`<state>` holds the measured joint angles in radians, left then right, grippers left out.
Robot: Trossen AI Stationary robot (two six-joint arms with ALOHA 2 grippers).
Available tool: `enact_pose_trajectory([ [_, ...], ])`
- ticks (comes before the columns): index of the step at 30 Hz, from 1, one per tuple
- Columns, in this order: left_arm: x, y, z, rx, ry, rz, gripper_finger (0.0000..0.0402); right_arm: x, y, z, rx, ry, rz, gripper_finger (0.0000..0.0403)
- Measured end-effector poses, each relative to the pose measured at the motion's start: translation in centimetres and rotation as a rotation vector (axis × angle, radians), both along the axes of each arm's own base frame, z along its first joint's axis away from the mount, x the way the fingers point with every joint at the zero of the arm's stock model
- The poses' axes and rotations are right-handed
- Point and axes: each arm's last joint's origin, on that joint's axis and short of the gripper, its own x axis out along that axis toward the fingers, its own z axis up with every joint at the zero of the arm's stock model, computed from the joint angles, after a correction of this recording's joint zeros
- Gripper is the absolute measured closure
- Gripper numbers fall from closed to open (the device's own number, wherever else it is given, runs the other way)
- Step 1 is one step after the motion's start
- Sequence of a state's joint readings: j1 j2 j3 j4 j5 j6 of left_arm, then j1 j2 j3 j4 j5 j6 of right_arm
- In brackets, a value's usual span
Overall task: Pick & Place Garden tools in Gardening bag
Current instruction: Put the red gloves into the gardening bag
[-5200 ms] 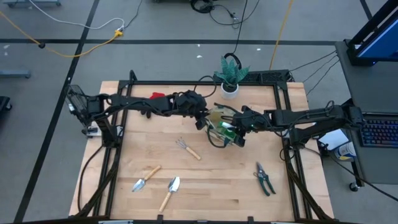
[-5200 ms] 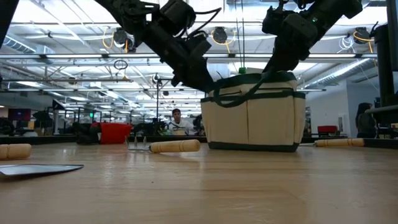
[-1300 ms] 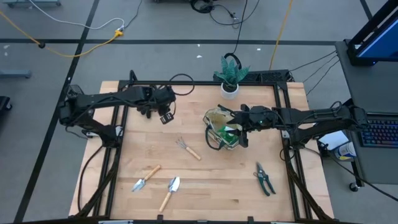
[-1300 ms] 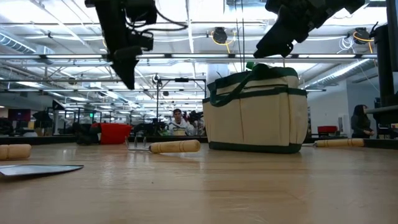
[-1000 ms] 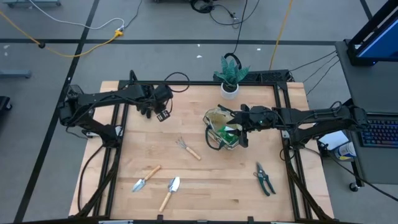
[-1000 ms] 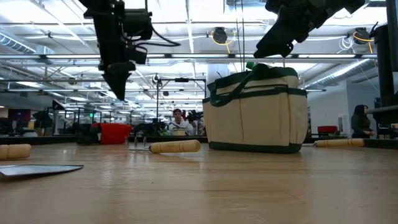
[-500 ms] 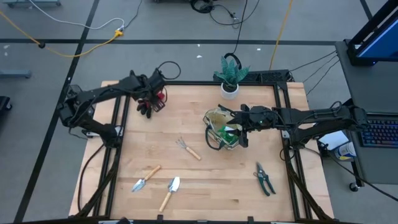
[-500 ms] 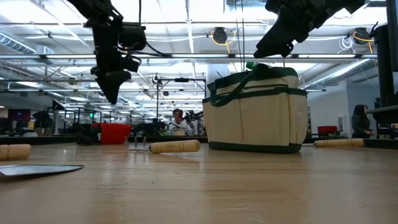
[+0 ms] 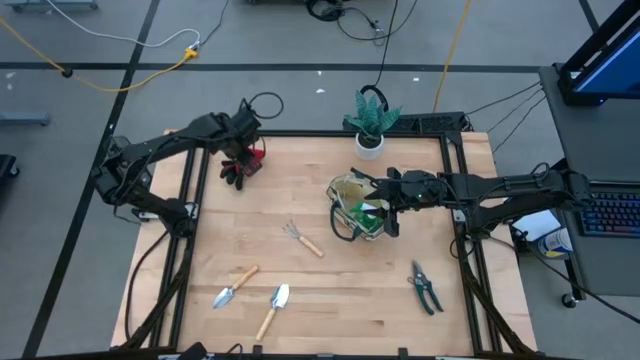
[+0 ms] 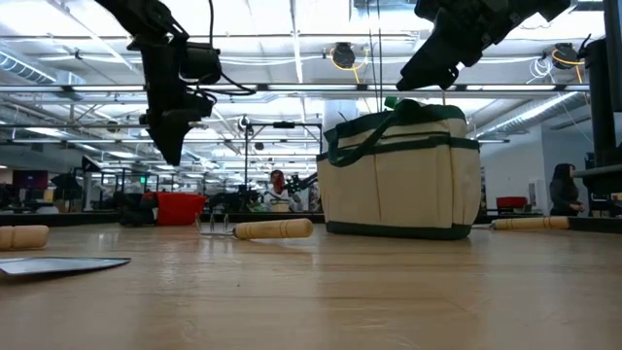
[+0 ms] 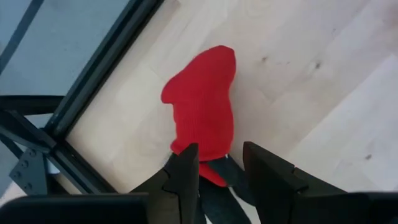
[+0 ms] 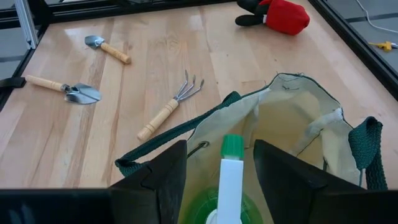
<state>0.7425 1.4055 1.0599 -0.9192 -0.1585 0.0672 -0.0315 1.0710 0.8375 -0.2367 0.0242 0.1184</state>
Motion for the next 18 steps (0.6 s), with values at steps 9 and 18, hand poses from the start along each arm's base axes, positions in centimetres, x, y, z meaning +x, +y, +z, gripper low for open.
enact_pose_trajectory([
  [9,-0.53,0.64,0.00,0.008,-0.001,0.024,0.0270,0.00,0.01,0.00,0.000,0.000,0.000,0.0222],
  [18,-0.69,0.86,-0.85,0.016,-0.017,0.038,0.0270,0.00,0.01,0.00,0.000,0.000,0.000,0.0222],
])
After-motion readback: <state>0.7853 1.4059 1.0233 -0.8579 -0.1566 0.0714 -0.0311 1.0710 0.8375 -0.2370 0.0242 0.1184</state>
